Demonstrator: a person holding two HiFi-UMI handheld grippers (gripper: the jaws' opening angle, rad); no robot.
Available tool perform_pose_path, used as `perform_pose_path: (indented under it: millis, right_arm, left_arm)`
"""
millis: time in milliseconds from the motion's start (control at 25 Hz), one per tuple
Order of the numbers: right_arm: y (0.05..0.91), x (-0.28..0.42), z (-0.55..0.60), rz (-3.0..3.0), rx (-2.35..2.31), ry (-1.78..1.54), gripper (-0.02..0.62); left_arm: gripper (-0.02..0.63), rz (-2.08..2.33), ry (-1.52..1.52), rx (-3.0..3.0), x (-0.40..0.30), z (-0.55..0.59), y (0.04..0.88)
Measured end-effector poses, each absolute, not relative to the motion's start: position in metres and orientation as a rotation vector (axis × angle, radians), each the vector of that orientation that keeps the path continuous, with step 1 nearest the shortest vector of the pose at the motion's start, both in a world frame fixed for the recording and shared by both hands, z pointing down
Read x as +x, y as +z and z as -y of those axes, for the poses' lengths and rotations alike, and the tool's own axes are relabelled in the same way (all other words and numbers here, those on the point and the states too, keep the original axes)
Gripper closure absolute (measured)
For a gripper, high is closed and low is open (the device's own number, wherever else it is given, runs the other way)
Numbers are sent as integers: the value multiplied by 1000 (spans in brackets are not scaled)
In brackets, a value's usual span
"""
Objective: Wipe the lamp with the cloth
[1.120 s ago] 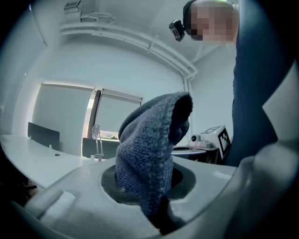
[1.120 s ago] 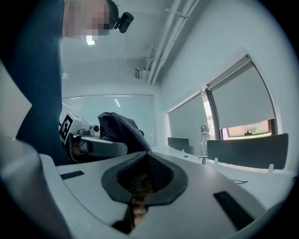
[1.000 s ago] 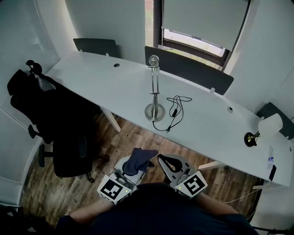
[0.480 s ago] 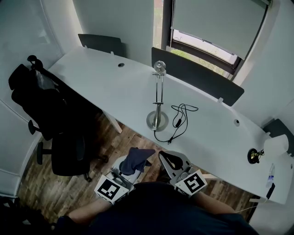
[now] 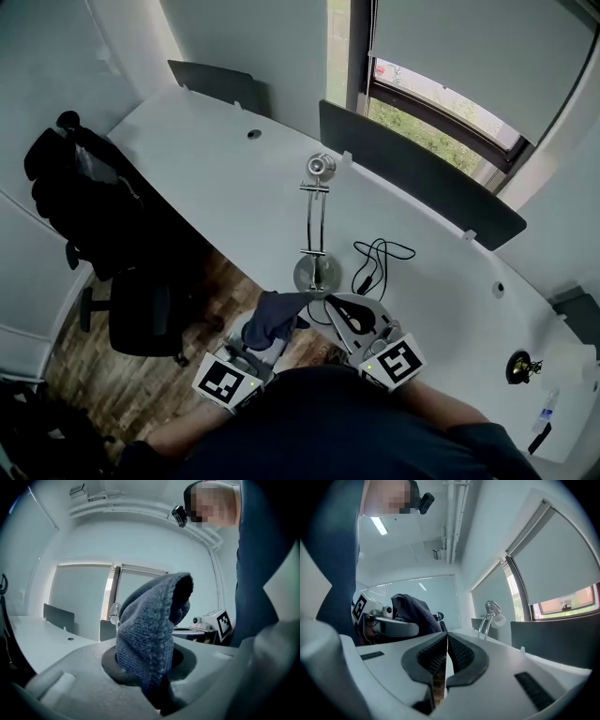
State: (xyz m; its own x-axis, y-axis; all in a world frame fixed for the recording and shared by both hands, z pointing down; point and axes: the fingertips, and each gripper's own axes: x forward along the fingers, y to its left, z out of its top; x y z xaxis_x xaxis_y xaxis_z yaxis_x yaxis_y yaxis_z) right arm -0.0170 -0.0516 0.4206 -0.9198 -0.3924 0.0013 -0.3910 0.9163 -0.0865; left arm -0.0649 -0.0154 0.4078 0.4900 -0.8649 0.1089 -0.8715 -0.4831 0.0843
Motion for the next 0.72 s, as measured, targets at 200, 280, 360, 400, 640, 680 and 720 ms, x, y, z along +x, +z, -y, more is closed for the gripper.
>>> perform_pose_path:
  millis: [200, 280, 360, 400, 640, 680, 720]
  right_arm:
    - [431, -16, 87, -3085, -575, -170, 583]
    - [432, -21, 95, -3090, -568, -176, 583]
    - [435, -25, 102, -3094, -579, -187, 583]
    - [436, -27, 106, -3095, -595, -197, 583]
    - [444, -36, 132, -3106, -747, -171, 583]
    - [446, -37, 136, -3108, -781, -187, 583]
    - [449, -37, 140, -3110, -816, -212, 583]
  left_arm:
    - [532, 1556, 108, 2568, -61, 44, 409]
    - [532, 1562, 114, 2554, -66, 52, 409]
    - [532, 1559, 112, 2553, -72, 59, 410]
    - [532, 1552, 109, 2557, -75, 63, 411]
    - [532, 1477, 81, 2611, -96, 93, 410]
    - [532, 1461, 84, 2623, -100, 97, 409]
    - [532, 1448, 91, 2636, -104, 102, 408]
